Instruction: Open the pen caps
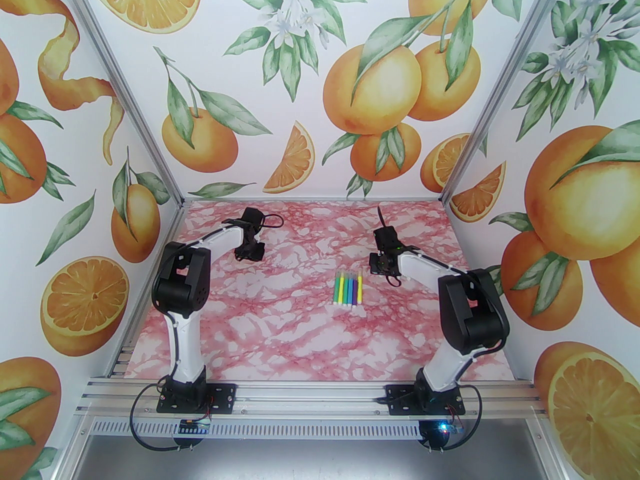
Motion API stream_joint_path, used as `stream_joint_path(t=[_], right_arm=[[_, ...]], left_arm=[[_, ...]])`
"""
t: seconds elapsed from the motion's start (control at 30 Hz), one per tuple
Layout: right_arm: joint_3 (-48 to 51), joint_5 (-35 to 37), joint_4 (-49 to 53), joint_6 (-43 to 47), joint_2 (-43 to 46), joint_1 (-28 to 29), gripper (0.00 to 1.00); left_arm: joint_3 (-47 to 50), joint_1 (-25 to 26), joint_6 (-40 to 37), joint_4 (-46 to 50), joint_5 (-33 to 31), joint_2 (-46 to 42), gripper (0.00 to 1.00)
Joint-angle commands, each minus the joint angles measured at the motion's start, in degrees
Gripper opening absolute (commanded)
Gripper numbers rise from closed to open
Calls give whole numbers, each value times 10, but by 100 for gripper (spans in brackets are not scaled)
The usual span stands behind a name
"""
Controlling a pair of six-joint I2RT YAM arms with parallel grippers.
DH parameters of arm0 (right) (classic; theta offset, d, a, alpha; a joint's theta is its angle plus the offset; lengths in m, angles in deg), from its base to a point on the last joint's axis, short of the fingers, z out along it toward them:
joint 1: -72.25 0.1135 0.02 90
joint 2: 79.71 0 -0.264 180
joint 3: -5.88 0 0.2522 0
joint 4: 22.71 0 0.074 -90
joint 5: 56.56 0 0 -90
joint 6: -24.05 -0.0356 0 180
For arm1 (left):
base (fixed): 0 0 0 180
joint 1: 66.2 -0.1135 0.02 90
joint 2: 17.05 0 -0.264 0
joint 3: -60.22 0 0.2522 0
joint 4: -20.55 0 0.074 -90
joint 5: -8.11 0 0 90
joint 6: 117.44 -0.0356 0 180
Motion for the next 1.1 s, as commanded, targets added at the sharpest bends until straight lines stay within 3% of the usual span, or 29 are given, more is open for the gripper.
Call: stream_joint_path(t=[0.0,0.47,1.07], right_arm=[[-21,8,24,11,-15,-10,0],[-64,8,61,12,-61,-26,1],[-80,0,81,10,-81,-28,19]], left_arm=[[-21,-5,-10,14,-20,13,0],[-8,-5,-13,37,-10,12,7],[8,-7,-20,40,-15,18,15]])
